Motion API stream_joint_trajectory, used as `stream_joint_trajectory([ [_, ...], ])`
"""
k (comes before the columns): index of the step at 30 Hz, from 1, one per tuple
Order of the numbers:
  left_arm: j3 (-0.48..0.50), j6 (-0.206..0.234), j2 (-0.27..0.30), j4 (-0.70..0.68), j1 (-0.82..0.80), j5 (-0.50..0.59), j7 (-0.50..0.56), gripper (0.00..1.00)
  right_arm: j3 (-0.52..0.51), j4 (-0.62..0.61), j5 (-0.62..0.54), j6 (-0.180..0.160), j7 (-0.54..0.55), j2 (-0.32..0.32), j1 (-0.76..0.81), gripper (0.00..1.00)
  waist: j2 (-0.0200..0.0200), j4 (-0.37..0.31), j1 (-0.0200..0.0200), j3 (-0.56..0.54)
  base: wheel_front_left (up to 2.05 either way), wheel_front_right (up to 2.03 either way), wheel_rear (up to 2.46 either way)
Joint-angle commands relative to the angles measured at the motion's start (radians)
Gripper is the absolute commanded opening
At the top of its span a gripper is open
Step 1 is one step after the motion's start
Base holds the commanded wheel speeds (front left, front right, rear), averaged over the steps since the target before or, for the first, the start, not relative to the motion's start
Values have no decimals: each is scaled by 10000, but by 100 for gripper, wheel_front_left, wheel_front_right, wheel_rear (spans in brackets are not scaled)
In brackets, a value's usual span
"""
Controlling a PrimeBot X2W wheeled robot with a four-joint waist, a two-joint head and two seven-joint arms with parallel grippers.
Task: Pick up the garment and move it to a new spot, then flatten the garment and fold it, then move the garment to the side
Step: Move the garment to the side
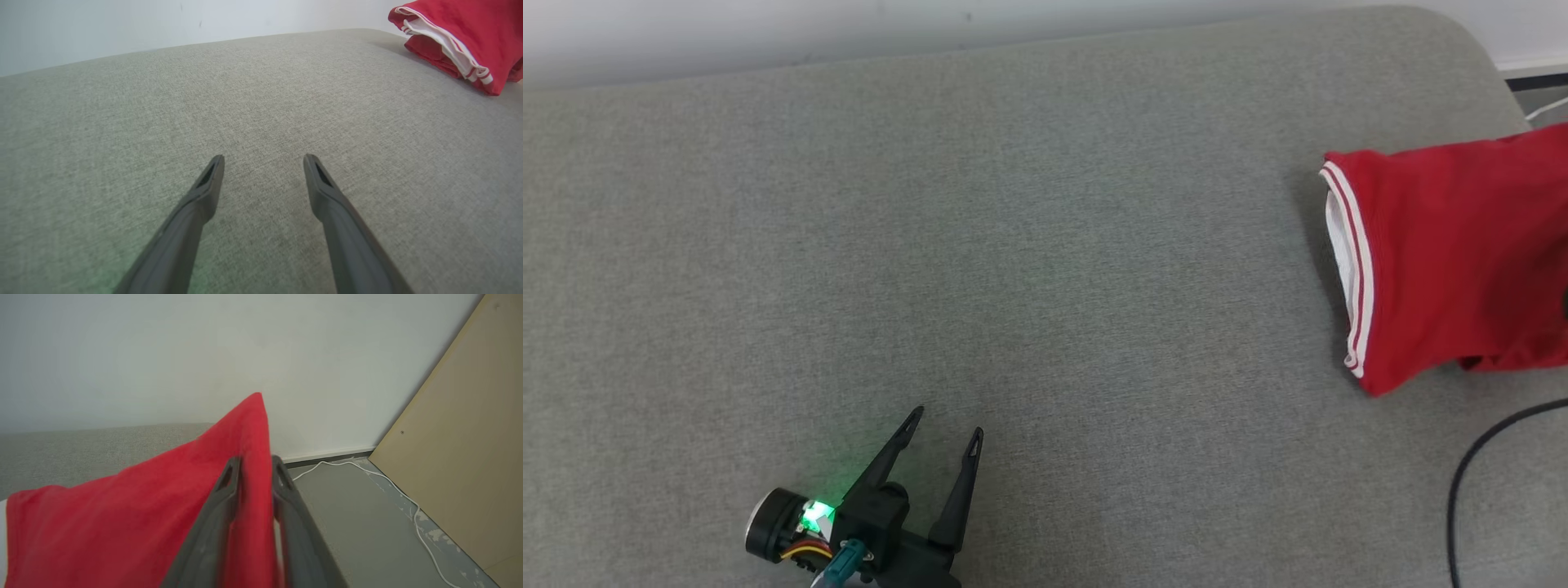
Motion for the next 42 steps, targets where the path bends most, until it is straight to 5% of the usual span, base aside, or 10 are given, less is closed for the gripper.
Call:
stream_joint_trajectory([
  [1, -32, 19, 74, 9, -110, 57, -9, 100, -285, -37, -228, -1, -6, -69, -77, 100, -1, 142, -2, 112, 0, 0, 0],
  [9, -70, 159, 95, -4, -5, -57, -9, 100, -2222, -1524, -1945, -1, -6, 747, 822, 100, -1, 396, -2, -139, 0, 0, 0],
  [15, 148, 280, 86, 0, 386, -231, -7, 100, -1551, -3320, -1785, -1, -5, 1770, 2078, 100, -1, 516, -2, -777, 0, 0, 0],
  [25, 667, 524, 33, -79, 1143, -408, -9, 100, 44, -4487, -957, -1, -5, 2413, 3788, 100, -1, 916, -2, -1747, 0, 0, 0],
  [42, 1567, 568, 24, -161, 2254, -391, -7, 100, -50, -4988, -719, -1, -5, 3640, 6422, 100, -1, 1577, -2, -2934, 0, 0, 0],
])
